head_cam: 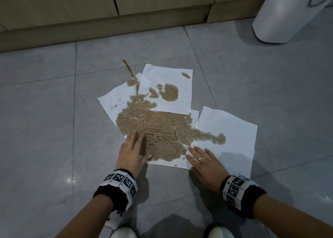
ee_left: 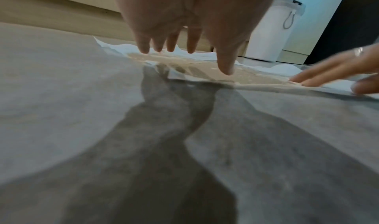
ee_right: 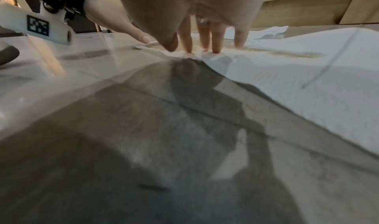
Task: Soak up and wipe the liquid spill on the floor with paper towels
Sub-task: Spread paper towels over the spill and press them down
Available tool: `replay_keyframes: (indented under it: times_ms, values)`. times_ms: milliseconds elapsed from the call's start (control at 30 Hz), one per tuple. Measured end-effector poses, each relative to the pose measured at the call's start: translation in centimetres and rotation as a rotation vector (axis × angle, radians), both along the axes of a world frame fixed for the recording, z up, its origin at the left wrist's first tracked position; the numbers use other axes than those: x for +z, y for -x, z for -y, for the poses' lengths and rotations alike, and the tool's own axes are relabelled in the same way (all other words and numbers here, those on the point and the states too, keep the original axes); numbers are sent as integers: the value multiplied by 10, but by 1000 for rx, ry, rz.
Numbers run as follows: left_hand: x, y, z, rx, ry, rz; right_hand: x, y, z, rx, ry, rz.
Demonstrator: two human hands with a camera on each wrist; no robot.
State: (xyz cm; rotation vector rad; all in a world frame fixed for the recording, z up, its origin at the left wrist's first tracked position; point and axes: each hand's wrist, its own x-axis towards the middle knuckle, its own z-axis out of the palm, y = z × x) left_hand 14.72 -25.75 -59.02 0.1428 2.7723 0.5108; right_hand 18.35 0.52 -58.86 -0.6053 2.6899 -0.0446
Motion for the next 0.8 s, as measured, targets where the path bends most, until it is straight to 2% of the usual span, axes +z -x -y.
replay_keyframes:
  times_ms: [67,133,267,367,533,700,800]
  values:
    - [-1,-2,8,-6,-71,-26,1,0,-1,25,20,14]
    - [-6,-5,18,-38,-118,-181,2,-1,-2,26,30,-16]
    - [-14,-22,30,-237,-131,-294,2,-11,-4,82,3,-36]
    - [-18,-31,33,-311,-136,-284,6,-13,-2,92,-36,8]
    - [-4,-26,14,-352,-150,-353,8,-11,6,109,21,35]
    - [-8,-29,-26,-704,-170,-299,18,-4,11,103,46,116]
    - [-8,-39,-49,-801,-71,-193,20,-2,7,9,52,118]
